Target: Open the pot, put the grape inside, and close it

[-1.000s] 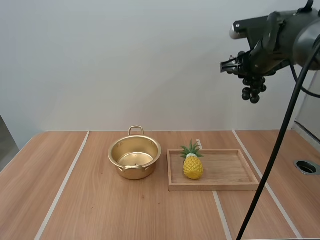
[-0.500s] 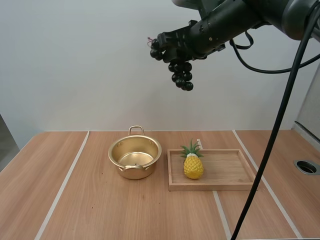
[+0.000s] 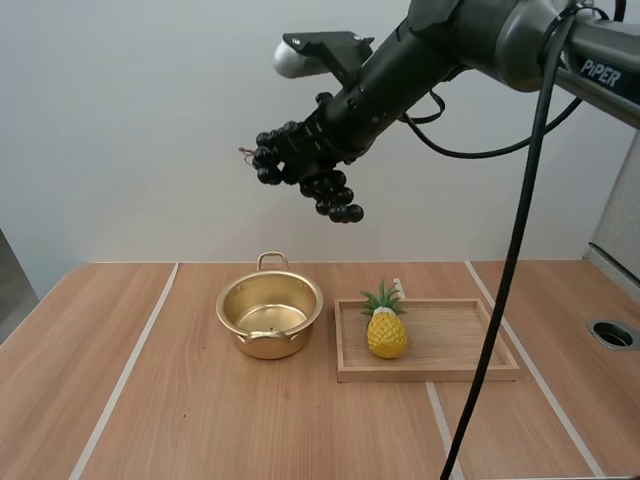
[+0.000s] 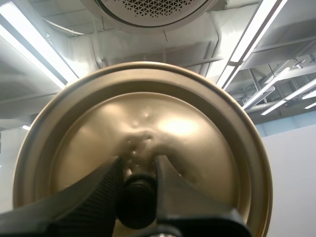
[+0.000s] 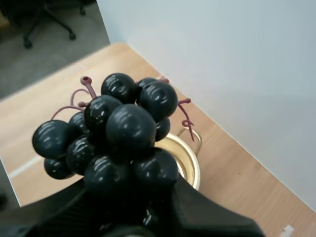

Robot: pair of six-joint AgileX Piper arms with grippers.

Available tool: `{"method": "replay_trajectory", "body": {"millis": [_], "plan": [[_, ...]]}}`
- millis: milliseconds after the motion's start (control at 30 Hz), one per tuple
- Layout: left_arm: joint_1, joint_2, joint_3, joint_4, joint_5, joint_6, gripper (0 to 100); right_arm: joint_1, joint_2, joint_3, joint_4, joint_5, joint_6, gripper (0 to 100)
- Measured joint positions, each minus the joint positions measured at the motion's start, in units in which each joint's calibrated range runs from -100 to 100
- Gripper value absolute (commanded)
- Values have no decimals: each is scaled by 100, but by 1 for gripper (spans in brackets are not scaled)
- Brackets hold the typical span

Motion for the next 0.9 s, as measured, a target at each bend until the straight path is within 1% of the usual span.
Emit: {"method": "replay_trajectory", "body": {"millis": [167, 400, 567, 700, 767, 900], "plan": [[0, 0, 0, 0, 13, 0, 0, 366, 374, 0, -877, 0, 0, 0], [0, 0, 0, 0, 13, 0, 0, 913, 824, 12, -1579, -52, 34, 0], [0, 0, 0, 0, 19, 0, 0, 1239, 1056, 314, -2337, -797, 396, 0], [0, 0, 0, 0, 19, 0, 0, 1413, 1286, 739, -2955, -1401, 670, 0], [0, 0, 0, 0, 19, 0, 0, 1485, 1396, 949, -3109, -1725, 713, 0], [0, 0, 0, 0, 34, 0, 0, 1549, 1561, 1124, -3197, -2334, 753, 0]]}}
